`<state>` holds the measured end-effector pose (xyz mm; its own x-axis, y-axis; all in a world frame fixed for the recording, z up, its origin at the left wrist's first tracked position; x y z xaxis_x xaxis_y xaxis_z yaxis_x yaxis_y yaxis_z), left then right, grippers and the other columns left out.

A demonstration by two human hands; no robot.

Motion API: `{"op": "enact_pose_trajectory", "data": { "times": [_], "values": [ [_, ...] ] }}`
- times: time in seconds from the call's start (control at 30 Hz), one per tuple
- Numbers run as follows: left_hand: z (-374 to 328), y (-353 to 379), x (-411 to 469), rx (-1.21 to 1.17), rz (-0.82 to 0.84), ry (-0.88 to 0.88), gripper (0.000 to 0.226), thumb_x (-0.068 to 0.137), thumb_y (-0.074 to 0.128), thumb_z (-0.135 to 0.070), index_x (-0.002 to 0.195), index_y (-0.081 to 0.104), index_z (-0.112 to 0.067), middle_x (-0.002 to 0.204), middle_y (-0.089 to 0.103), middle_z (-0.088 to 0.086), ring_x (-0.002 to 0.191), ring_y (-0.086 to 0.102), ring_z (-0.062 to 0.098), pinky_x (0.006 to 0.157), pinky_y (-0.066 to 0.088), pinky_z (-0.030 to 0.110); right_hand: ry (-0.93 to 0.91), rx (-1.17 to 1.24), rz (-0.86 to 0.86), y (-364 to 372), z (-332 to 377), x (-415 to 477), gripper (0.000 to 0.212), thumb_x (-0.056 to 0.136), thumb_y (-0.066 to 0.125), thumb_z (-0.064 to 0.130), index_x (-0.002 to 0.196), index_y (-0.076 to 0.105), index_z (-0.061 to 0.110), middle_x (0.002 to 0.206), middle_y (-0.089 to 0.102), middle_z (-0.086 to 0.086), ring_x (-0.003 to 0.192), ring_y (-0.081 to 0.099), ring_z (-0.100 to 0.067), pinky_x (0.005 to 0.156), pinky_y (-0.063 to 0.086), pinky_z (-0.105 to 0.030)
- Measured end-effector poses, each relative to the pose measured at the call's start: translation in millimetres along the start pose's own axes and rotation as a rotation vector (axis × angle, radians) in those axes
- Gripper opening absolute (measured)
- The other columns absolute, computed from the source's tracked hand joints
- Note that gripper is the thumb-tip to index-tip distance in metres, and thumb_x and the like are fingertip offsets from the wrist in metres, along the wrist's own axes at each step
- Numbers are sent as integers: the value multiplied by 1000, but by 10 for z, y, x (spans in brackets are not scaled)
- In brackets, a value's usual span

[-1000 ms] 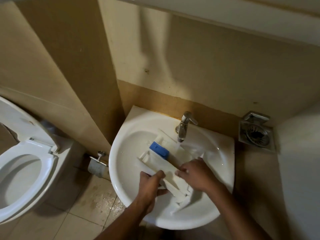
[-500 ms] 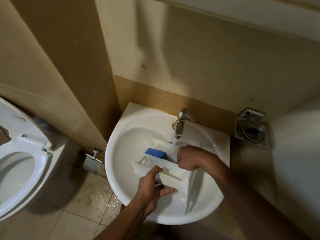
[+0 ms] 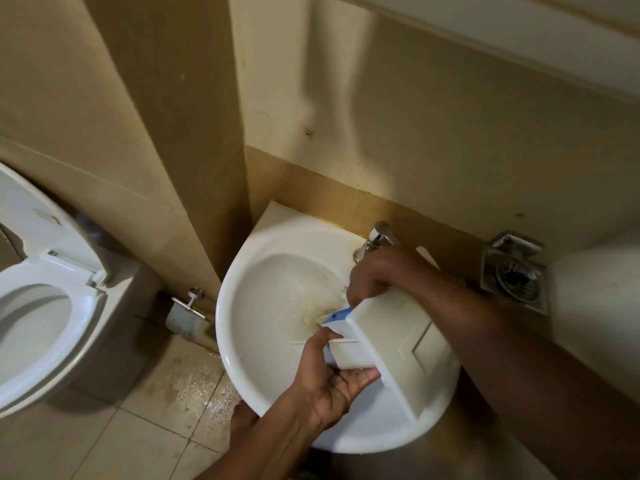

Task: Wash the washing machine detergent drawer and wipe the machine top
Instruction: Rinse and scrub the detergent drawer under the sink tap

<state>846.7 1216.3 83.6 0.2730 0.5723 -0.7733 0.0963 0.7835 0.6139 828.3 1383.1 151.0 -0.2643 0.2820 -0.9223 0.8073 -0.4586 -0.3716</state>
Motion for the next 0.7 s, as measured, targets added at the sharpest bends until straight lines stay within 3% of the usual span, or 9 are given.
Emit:
{"op": "enact_pose_trajectory", "data": {
  "times": [0.1, 0.2, 0.27, 0.4, 0.53, 0.63, 0.7],
  "values": [
    [-22, -29, -36, 55, -7, 22, 41, 85, 63, -18, 116, 59, 9, 96, 71, 29, 77, 73, 44, 61, 62, 54, -25, 70, -45, 90, -8, -19, 33, 93, 48, 34, 111, 62, 10, 118, 59, -12, 100, 56, -25, 84, 41, -32],
    [-42, -103, -17, 186, -60, 116, 32, 84, 62, -12, 110, 62, 7, 93, 70, 26, 82, 72, 43, 67, 62, 55, -25, 171, -108, 335, -106, 12, 23, 85, 54, 27, 70, 54, 9, 82, 58, -8, 70, 51, -22, 67, 38, -31],
    [-53, -178, 42, 290, -120, 236, 30, 84, 63, -9, 110, 60, 4, 96, 65, 23, 91, 71, 44, 68, 63, 51, 9, 288, -244, 565, -190, 45, 24, 79, 54, 26, 59, 53, 11, 66, 55, -4, 61, 52, -21, 61, 38, -30],
    [-112, -363, 247, 455, -225, 548, 40, 83, 64, 1, 117, 50, -14, 110, 65, 18, 101, 68, 40, 76, 61, 55, 1, 549, -467, 1038, -205, 158, 19, 77, 53, 28, 76, 69, 18, 80, 69, -1, 78, 66, -21, 65, 50, -28],
    [-155, -446, 369, 556, -195, 644, 55, 81, 66, 1, 127, 45, -22, 122, 62, 14, 108, 66, 35, 77, 61, 54, 14, 708, -646, 1276, -161, 369, 34, 81, 49, 23, 102, 75, 22, 101, 74, -2, 89, 68, -21, 74, 56, -29],
    [-182, -492, 405, 575, -197, 678, 58, 81, 69, -1, 129, 45, -23, 123, 62, 14, 109, 65, 36, 77, 60, 57, 90, 846, -833, 1288, -136, 474, 32, 85, 48, 18, 102, 75, 20, 100, 75, 2, 91, 68, -19, 75, 54, -27],
    [-199, -500, 395, 579, -212, 720, 55, 80, 69, -1, 126, 46, -20, 120, 63, 13, 107, 66, 35, 76, 61, 54, 167, 1174, -962, 1232, -132, 491, 26, 87, 50, 11, 93, 75, 16, 89, 73, 3, 83, 67, -15, 70, 51, -22]
  ]
}}
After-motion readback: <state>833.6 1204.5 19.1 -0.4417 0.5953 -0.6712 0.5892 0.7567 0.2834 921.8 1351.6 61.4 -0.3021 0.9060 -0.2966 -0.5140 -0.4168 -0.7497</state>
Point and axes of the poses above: each hand's wrist, its own x-axis towards the middle knuckle, its own y-axis out of the palm, z = x × y, the point moved 3 cm from there along x, towards the middle knuckle
